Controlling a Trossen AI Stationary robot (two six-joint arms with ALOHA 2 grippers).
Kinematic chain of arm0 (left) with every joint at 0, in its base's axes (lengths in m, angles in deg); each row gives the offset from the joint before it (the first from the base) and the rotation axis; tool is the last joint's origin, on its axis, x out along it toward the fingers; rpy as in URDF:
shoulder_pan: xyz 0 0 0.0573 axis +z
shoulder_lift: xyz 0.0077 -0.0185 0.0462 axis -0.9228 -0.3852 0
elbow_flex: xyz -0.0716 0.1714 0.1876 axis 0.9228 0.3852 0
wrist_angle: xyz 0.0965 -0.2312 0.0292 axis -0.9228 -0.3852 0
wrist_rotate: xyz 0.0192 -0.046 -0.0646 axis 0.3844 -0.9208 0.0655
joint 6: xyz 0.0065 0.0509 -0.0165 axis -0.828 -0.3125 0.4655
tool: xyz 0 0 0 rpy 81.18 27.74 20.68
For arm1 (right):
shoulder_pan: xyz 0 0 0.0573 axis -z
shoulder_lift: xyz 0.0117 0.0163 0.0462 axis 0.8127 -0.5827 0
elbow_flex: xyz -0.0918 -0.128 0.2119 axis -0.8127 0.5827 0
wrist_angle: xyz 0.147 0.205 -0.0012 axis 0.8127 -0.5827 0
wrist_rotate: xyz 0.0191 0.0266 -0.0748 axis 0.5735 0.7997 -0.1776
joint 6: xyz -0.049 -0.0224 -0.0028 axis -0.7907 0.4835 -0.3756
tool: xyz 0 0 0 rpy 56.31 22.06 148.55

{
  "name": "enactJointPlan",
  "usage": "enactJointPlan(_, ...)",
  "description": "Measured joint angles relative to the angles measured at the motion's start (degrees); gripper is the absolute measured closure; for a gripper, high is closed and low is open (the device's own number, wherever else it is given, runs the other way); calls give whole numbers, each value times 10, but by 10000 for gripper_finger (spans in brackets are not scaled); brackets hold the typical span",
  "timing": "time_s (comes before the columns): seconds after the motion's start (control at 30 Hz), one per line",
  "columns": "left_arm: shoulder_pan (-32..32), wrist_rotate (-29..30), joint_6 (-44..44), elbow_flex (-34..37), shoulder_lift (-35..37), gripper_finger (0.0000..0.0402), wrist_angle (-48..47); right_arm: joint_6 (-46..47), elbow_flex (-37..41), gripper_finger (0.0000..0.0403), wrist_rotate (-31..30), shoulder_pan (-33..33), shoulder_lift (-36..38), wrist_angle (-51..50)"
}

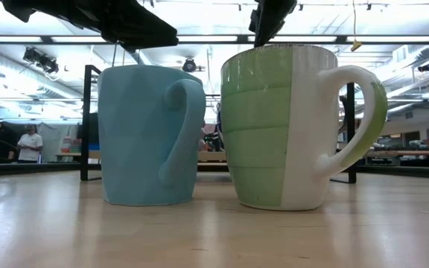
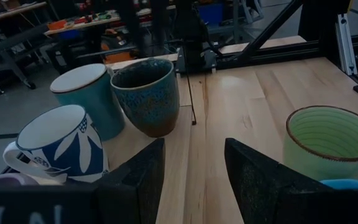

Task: Place coffee mugs
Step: Put the green mug on the shelf

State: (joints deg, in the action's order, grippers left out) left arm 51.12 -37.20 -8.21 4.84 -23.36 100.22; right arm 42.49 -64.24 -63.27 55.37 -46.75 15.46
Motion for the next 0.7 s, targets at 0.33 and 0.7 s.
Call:
enactJointPlan(0.33,0,0,3,0,0,228,-5,89,67,312,4,-76,-1,66)
enactJointPlan(0.7,0,34,0,0,0,228,-23,165,97,282,-1,-150,-23,138)
